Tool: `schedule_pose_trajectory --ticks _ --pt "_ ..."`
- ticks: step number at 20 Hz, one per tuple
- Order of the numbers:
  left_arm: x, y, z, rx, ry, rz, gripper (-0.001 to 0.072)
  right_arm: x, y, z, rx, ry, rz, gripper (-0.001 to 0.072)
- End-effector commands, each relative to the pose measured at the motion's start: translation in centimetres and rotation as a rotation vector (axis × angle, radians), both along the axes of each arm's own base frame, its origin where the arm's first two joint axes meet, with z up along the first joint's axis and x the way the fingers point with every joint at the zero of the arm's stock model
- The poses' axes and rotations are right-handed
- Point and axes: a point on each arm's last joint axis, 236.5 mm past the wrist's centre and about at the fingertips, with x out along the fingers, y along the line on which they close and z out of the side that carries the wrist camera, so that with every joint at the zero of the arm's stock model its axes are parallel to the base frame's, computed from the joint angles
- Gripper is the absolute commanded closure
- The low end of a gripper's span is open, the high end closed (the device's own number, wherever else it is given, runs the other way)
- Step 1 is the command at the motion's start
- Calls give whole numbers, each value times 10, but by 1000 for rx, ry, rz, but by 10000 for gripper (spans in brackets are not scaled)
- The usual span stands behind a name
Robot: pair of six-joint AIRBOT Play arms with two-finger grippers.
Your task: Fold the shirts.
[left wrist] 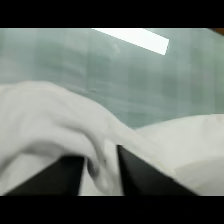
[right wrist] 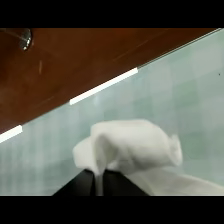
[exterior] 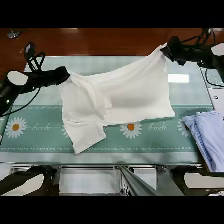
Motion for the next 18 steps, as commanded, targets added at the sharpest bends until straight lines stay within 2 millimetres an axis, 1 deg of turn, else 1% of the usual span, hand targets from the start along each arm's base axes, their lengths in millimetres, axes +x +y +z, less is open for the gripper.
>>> schedule_pose_trajectory --ticks 1,2,3,4,5,6,7,8,9,10,11,12,13,14,15,16,18 --pt "1 -6 0 20 17 -59 8 25 -3 -14 106 21 -5 85" --pt "-12 -7 -6 107 34 -175 6 20 -5 -13 84 20 35 82" --pt "-24 0 -11 140 88 -217 6 12 -11 -10 82 33 62 82" --pt "-34 15 -16 148 154 -219 6 2 -23 -7 85 56 91 82" --pt "-49 32 -21 133 232 -216 7 -13 -38 -6 72 90 120 82" --pt "-69 48 -28 104 320 -219 7 -33 -57 -14 17 145 150 85" --pt "-98 61 -36 60 438 -243 7 -67 -86 -34 -107 266 179 86" --pt "-128 71 -44 11 542 -258 7 -96 -112 -50 -232 370 172 86" --pt "-153 81 -54 -39 620 -239 7 -122 -136 -61 -349 434 147 86" --pt "-173 90 -67 -83 664 -179 7 -142 -151 -67 -434 462 97 86" --pt "-187 97 -80 -116 683 -109 7 -158 -159 -72 -473 464 40 86" --pt "-200 102 -93 -146 691 -46 7 -174 -156 -78 -470 444 -8 86" --pt "-208 100 -102 -206 677 17 7 -188 -148 -85 -445 421 -50 86" --pt "-207 94 -105 -281 629 69 8 -198 -133 -90 -378 392 -82 86" --pt "-202 89 -106 -348 578 117 7 -207 -114 -93 -291 357 -97 86" --pt "-197 86 -109 -397 531 161 8 -215 -95 -95 -223 328 -85 86" --pt "-186 77 -111 -476 464 192 8 -232 -62 -101 -141 315 -31 86"
